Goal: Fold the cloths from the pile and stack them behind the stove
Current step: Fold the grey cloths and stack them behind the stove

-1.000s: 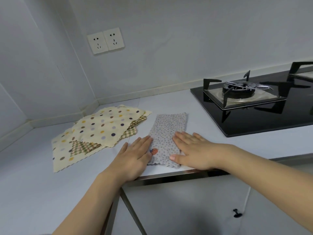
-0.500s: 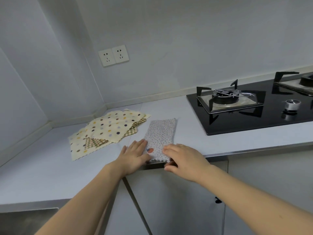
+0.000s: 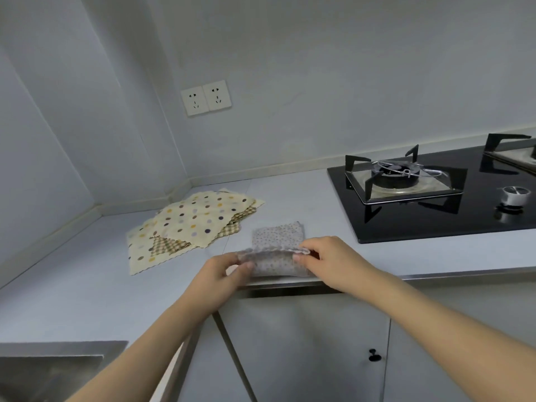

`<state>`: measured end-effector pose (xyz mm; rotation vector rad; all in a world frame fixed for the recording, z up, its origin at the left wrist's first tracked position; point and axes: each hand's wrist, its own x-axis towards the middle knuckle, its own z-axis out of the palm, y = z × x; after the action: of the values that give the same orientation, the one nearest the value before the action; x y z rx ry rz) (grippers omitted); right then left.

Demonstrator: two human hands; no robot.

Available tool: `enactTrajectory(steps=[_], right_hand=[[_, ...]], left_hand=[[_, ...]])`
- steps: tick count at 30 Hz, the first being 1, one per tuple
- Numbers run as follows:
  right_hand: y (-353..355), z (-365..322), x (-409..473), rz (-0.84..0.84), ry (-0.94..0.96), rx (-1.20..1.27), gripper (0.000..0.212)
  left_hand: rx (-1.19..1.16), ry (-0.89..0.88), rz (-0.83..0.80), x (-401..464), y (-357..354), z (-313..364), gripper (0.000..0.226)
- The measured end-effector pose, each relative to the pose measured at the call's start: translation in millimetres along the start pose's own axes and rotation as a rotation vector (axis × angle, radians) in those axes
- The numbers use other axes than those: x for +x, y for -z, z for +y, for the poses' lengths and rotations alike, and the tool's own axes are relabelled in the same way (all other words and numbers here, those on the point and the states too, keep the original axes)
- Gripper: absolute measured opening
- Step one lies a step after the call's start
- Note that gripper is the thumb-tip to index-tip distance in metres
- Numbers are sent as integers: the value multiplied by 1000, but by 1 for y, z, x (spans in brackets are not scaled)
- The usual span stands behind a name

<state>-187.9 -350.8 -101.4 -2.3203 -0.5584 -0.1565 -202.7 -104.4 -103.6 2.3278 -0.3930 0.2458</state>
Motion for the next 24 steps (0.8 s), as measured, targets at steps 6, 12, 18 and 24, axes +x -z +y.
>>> enactTrajectory(steps=[6,12,18,24], right_hand=[[12,6,50,82,-137,46,35],[0,36,101,42,-142,-245,31],[-23,77,122,116,-142,-308,24],[-30,82,136,101,-160,-348,26]], left_hand=[[-258,231,89,52,-8,10,39],[113,315,175,100,-34,-1,40],[453,279,197,116,-56,-26,39],[529,308,176,129,-56,-30,36]])
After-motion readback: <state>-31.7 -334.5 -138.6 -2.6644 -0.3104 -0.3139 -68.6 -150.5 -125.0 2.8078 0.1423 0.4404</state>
